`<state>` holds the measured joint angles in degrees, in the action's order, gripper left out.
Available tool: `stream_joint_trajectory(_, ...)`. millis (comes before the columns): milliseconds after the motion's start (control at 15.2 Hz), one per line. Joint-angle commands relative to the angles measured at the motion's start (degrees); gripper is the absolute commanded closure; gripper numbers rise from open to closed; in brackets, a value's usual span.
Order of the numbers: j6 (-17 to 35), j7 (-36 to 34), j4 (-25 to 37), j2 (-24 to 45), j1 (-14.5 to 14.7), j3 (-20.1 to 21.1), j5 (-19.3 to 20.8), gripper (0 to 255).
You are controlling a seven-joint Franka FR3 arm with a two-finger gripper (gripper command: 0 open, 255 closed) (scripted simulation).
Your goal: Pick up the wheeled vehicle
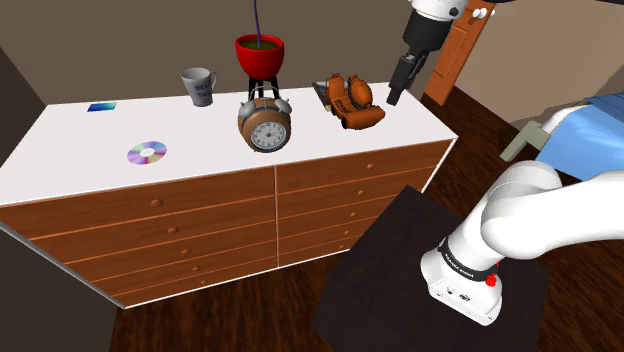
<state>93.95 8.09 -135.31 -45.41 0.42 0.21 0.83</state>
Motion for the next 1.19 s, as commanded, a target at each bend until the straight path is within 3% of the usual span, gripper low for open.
stream_joint_trajectory(0,0.0,0.0,0.0,0.0,0.0,0.0,0.0,0)
stream_joint_trajectory(594,7.7,5.7,8.3,17.5,-2.6,-6.7,2.5,0)
stream_joint_trajectory(1122,11.1,11.0,20.1,34.3,-4.3,-11.8,1.5,0)
